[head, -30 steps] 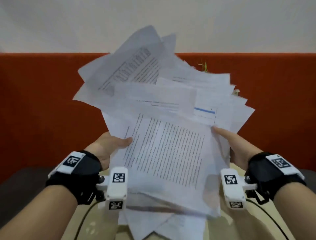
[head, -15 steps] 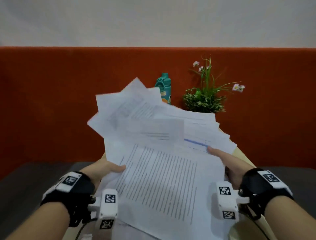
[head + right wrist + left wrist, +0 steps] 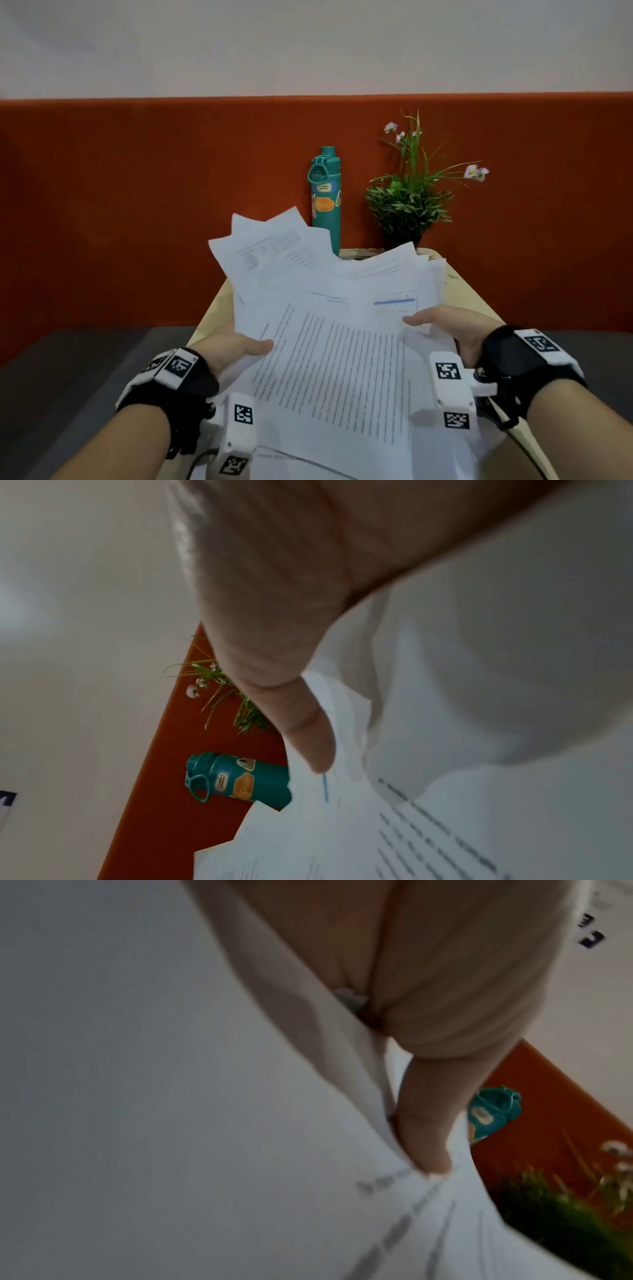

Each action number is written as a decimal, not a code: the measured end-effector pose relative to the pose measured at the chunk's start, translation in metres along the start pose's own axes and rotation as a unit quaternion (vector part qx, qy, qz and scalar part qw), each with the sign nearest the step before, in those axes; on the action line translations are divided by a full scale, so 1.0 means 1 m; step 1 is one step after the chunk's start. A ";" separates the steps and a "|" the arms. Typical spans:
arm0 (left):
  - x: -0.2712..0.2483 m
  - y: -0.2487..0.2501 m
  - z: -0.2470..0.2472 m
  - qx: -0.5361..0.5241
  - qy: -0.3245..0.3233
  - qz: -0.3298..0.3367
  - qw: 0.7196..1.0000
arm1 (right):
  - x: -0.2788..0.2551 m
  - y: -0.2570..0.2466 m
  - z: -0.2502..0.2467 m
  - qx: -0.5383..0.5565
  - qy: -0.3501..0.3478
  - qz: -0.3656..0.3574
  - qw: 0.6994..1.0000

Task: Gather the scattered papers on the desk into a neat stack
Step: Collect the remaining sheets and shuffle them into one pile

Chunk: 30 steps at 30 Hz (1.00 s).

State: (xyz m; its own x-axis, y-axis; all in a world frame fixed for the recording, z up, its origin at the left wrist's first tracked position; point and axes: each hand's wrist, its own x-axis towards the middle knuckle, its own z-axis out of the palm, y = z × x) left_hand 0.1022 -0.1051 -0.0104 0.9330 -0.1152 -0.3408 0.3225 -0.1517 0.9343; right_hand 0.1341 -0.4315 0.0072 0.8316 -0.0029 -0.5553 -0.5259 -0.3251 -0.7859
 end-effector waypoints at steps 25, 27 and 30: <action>0.012 0.092 0.017 0.638 0.118 0.094 0.755 | 0.029 0.022 -0.004 0.011 0.029 0.047 0.998; 0.027 0.091 0.038 0.666 0.096 0.095 0.734 | 0.009 0.015 0.004 -0.014 0.037 0.037 0.999; 0.038 0.073 0.063 0.674 0.146 0.085 0.719 | 0.012 0.020 0.003 -0.069 0.049 0.049 0.995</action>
State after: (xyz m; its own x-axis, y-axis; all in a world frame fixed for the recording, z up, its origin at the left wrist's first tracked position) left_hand 0.1515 -0.1821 0.0387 0.9979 -0.0641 -0.0127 -0.0648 -0.9962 -0.0574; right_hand 0.1331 -0.4354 -0.0156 0.7948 -0.1312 -0.5925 -0.5812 -0.4458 -0.6808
